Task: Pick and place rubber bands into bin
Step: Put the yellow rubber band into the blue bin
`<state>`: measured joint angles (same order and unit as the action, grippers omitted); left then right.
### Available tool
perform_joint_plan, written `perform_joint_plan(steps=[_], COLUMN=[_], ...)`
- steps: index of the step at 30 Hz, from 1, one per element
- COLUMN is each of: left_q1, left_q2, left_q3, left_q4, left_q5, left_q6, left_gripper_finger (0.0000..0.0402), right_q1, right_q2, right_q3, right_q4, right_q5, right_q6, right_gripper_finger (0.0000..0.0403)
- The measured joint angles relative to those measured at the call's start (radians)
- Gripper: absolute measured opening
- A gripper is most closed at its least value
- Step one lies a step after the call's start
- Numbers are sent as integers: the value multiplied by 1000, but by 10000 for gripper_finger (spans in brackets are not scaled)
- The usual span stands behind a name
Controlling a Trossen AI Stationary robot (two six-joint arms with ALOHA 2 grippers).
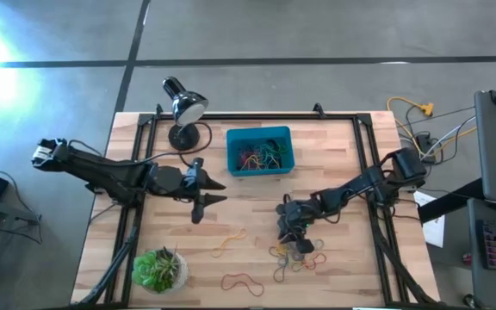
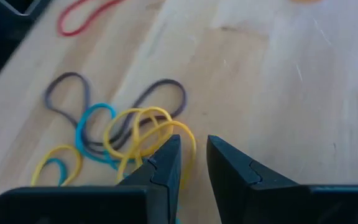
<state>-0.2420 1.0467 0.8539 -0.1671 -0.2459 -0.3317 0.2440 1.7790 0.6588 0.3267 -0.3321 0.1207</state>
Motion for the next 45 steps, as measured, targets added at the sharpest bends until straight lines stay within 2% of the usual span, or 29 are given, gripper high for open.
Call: perform_joint_plan(steps=[7, 17, 28, 37, 45], left_q1=[-7, -9, -9, -9, -9], left_q2=[-17, -19, -26, -51, -62], left_q3=[0, 0, 3, 4, 4], left_q4=[-3, -7, -6, -4, -5], left_q5=[2, 5, 5, 6, 6], left_q6=[8, 35, 76, 111, 140], left_gripper_finger=[132, 132, 132, 132, 132], right_q1=[0, 2, 33, 34, 35], right_q2=[47, 48, 49, -6, -104], right_q3=[13, 11, 10, 24, 78], right_q4=[11, -14, -29, -71, -161], right_q5=[8, 23, 118, 130, 130], right_q6=[33, 41, 106, 170, 201], right_gripper_finger=[68, 66, 17, 8, 8])
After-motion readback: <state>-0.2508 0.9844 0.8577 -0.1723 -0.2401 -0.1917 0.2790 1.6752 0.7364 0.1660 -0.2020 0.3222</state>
